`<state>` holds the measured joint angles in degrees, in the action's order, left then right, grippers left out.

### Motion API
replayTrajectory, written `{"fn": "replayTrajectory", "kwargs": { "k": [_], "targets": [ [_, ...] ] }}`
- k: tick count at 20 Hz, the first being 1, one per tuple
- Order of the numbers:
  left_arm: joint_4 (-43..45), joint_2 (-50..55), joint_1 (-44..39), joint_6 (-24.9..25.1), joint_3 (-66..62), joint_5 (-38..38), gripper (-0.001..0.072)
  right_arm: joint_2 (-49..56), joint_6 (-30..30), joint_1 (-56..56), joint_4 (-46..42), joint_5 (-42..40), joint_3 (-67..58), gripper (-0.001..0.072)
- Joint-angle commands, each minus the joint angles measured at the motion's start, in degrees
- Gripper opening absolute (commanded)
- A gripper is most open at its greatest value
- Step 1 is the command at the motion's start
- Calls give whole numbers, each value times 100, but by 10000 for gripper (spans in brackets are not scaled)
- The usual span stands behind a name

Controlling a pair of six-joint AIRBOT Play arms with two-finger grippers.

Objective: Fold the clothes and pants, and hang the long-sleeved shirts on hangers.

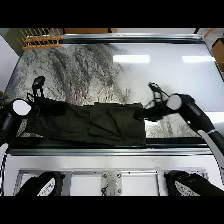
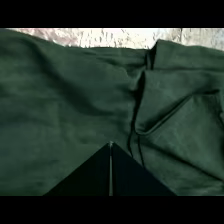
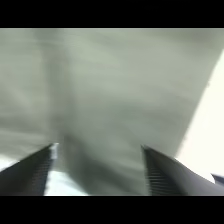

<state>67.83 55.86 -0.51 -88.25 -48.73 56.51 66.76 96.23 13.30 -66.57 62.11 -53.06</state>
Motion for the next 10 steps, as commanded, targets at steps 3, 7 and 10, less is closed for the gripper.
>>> {"fn": "replayTrajectory", "kwargs": {
  "k": [3,7,10],
  "targets": [
    [-190,-201,-697,-7,374,-343,21,-227,-1325,-2262,1016,-391,1742,720],
    [-190,-203,-1161,-11,374,-691,21,525,-2529,-2105,2490,-866,1902,718],
    [-192,-201,-1246,-28,374,-754,21,1064,-3187,-1547,3591,-1117,1899,715]
  ]
}}
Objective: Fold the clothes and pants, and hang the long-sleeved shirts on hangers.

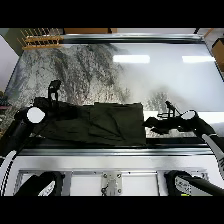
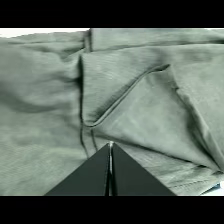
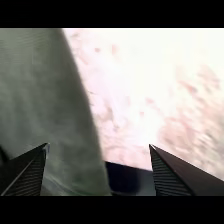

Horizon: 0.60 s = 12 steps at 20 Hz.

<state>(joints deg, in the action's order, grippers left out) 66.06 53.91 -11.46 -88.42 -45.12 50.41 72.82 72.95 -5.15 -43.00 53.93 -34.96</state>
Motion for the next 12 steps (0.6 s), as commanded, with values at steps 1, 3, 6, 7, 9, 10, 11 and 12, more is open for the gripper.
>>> {"fn": "replayTrajectory", "kwargs": {
  "k": [1,3,6,7,9,10,11,12],
  "targets": [
    [-13,-9,-151,-9,13,-131,21,603,-1047,518,1611,-402,87,713],
    [-15,-7,-151,-11,13,-138,21,789,-1325,929,2225,-643,83,712],
    [-17,-7,-151,-13,13,-138,21,855,-1537,1340,2745,-1032,74,667],
    [-20,-7,-151,-15,13,-136,21,855,-1537,1370,2750,-1088,70,410],
    [-15,-7,-151,-94,13,-138,22,850,-1602,1316,2704,-1032,70,39],
    [-17,-7,-151,-120,13,-138,21,848,-1600,1235,2610,-929,66,16],
    [-17,-7,-151,-120,13,-136,21,835,-1598,1108,2393,-752,46,16],
    [-20,9,-151,-164,13,-136,21,782,-1550,927,1998,-553,4,16]
  ]
}}
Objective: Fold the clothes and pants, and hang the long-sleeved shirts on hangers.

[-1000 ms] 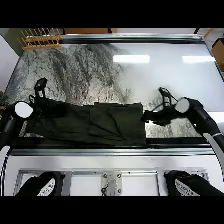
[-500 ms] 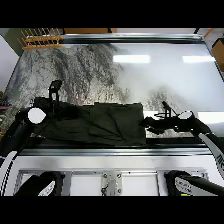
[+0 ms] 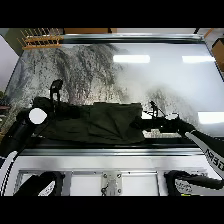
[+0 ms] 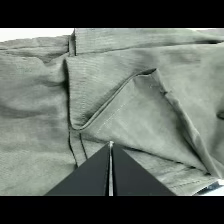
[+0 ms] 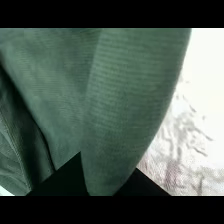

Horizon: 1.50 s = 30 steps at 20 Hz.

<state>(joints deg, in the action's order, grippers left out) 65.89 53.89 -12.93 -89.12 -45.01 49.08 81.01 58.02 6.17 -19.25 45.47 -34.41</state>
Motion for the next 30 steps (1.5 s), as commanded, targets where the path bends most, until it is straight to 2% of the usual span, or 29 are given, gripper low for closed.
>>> {"fn": "replayTrajectory", "kwargs": {
  "k": [1,4,8,10,13,15,20,24,30],
  "targets": [
    [-4,42,-7,-192,0,4,21,-101,107,-409,-815,468,-109,16],
    [0,424,-103,-227,-181,92,21,-463,1064,-1340,-2852,1145,-544,15],
    [4,1460,-887,-219,-905,42,21,-892,1812,-2223,-5250,2216,-1556,15],
    [4,2120,-1366,-216,-1377,-28,21,-1067,1985,-2358,-5943,2706,-2157,15],
    [2,3086,-1991,-219,-2079,-205,21,-1357,2020,-2236,-6061,3268,-2933,16],
    [2,3663,-2306,-219,-2549,-214,21,-1526,2249,-2020,-6166,3523,-3377,15],
    [4,4723,-2697,-216,-3560,131,21,-1635,2396,-1248,-6548,4312,-4293,15],
    [7,5119,-2706,-214,-4000,466,21,-1635,2396,-678,-6970,4430,-4645,15],
    [9,5130,-2695,-111,-4011,468,21,-1635,2479,-129,-6970,4505,-5191,15]
  ]
}}
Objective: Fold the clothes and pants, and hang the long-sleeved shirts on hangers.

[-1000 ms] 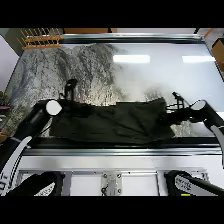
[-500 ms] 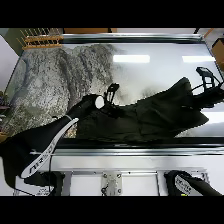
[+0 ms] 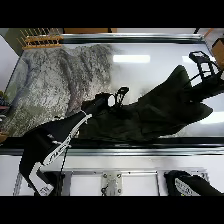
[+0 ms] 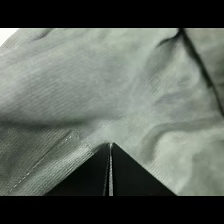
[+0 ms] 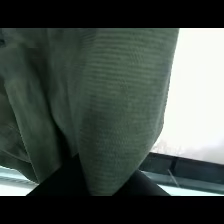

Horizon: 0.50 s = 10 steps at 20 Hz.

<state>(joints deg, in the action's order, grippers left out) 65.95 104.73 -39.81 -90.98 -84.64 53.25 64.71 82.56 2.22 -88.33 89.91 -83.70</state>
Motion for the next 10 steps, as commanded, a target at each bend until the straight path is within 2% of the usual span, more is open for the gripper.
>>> {"fn": "replayTrajectory", "kwargs": {
  "k": [1,6,10],
  "targets": [
    [2,46,-7,74,-48,42,21,-4,50,356,-59,61,-341,15],
    [7,46,35,164,-48,61,21,-2,173,728,-59,63,-435,16],
    [2,-26,372,164,-46,208,21,-4,323,938,-59,63,-435,15]
  ]
}}
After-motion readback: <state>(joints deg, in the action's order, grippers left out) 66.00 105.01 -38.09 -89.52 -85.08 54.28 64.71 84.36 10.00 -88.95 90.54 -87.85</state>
